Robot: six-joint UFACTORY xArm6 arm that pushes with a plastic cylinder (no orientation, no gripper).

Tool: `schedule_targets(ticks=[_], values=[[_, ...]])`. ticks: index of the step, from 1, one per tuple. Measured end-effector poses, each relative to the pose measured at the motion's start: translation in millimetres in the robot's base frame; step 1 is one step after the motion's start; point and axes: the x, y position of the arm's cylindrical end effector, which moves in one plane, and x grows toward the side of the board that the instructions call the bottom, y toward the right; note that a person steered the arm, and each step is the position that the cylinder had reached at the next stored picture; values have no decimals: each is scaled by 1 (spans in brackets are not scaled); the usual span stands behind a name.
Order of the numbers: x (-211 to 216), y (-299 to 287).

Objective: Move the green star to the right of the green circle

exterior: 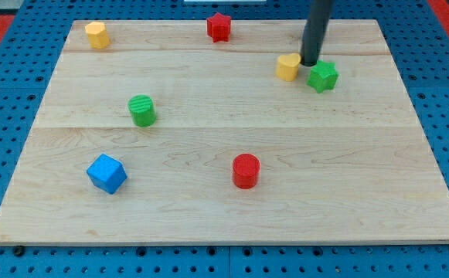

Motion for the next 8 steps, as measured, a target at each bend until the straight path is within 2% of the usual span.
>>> schedule_targets(ticks=[1,2,3,4,5,6,7,8], values=[[14,-18],[50,-5],[106,2],[104,99],[51,105],[34,57],[52,-13],[50,-56]])
